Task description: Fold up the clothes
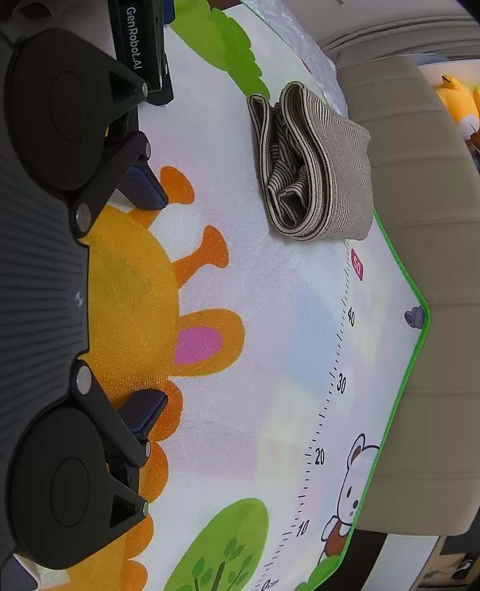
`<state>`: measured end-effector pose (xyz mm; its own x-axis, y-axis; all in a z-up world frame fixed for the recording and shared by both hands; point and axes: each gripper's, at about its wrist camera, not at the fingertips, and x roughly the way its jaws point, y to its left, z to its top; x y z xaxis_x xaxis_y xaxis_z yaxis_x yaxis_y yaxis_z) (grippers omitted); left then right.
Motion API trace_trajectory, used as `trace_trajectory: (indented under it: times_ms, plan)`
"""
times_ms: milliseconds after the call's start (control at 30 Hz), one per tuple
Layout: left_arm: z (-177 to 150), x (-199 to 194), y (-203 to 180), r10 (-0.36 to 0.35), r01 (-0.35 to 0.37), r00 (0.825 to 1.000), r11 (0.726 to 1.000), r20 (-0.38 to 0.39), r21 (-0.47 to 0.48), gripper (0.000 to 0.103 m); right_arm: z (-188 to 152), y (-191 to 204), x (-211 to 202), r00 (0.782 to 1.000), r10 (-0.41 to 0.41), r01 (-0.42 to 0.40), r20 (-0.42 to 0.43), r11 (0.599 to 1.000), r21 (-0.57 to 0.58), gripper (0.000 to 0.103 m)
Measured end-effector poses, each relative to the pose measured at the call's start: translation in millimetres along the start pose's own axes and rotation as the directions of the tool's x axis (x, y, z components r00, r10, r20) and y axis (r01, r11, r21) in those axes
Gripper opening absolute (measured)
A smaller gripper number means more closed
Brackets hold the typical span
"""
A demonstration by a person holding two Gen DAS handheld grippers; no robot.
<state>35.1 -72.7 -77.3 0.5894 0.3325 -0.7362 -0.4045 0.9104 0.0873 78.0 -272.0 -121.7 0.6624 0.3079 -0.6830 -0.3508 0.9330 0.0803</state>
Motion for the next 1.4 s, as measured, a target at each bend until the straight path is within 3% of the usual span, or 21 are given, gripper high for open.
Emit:
trace_trajectory:
  times_ms: [1400]
  plan:
    - [-1.9,0.4,-3.2,0.019,-0.019,1.000,0.999,0.014,0.026,0.103,0.4,1.7,0.4,1.000,-0.001,0.001,0.002,1.000,-0.004,0.103]
